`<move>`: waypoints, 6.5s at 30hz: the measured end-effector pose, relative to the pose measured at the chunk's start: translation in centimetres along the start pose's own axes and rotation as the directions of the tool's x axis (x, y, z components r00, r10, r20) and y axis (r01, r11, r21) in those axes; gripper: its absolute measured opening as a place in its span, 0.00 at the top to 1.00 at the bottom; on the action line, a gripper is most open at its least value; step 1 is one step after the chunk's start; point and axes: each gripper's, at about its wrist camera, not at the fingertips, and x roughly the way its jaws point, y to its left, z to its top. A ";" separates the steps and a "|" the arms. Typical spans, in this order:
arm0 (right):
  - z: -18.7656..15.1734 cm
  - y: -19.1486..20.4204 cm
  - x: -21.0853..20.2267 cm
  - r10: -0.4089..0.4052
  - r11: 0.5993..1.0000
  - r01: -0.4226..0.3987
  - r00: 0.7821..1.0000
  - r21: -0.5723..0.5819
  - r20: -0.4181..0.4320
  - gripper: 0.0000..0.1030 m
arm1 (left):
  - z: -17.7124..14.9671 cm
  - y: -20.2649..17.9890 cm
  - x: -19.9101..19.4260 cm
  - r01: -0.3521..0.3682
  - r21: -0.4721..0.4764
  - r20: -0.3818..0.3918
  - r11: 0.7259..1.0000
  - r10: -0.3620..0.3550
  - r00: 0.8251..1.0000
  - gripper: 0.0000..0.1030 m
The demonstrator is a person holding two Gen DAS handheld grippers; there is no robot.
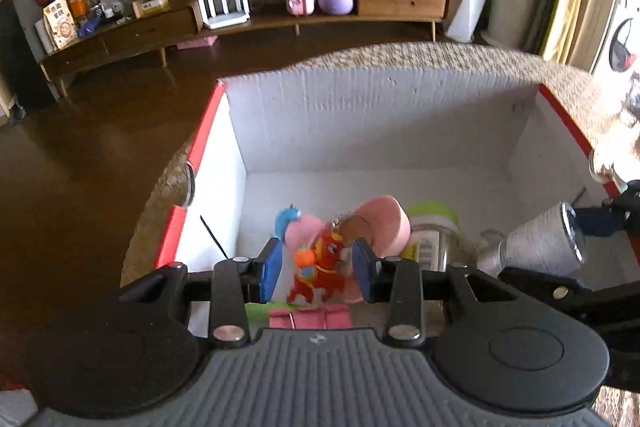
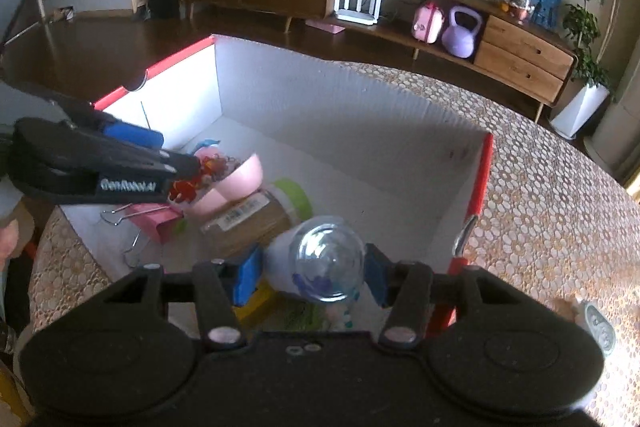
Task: Organize rigid objects
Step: 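Carry the keychain and bottle into the red box and open both tools, then withdraw both tools from the box back over the table, then grasp the teal object with the left tool while the right tool grasps the pale green tape dispenser, then carry the teal object and tape dispenser into the red box and open both tools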
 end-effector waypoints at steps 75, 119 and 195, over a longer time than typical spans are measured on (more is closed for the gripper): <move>-14.4 -23.0 -16.5 -0.111 0.967 0.051 0.966 0.251 0.232 0.02 | -1.3 -24.7 -6.8 0.328 0.067 0.162 0.942 -0.334 0.928 0.06; -13.2 -31.8 -2.0 0.113 0.992 -0.118 0.990 0.054 0.089 0.32 | 0.6 -31.8 8.9 0.185 0.109 0.142 0.977 -0.199 0.970 0.12; -3.5 -5.3 -15.6 -0.086 0.994 0.061 0.950 0.091 0.299 0.48 | 0.5 -9.6 -12.3 0.179 0.003 0.272 0.984 -0.173 0.946 0.70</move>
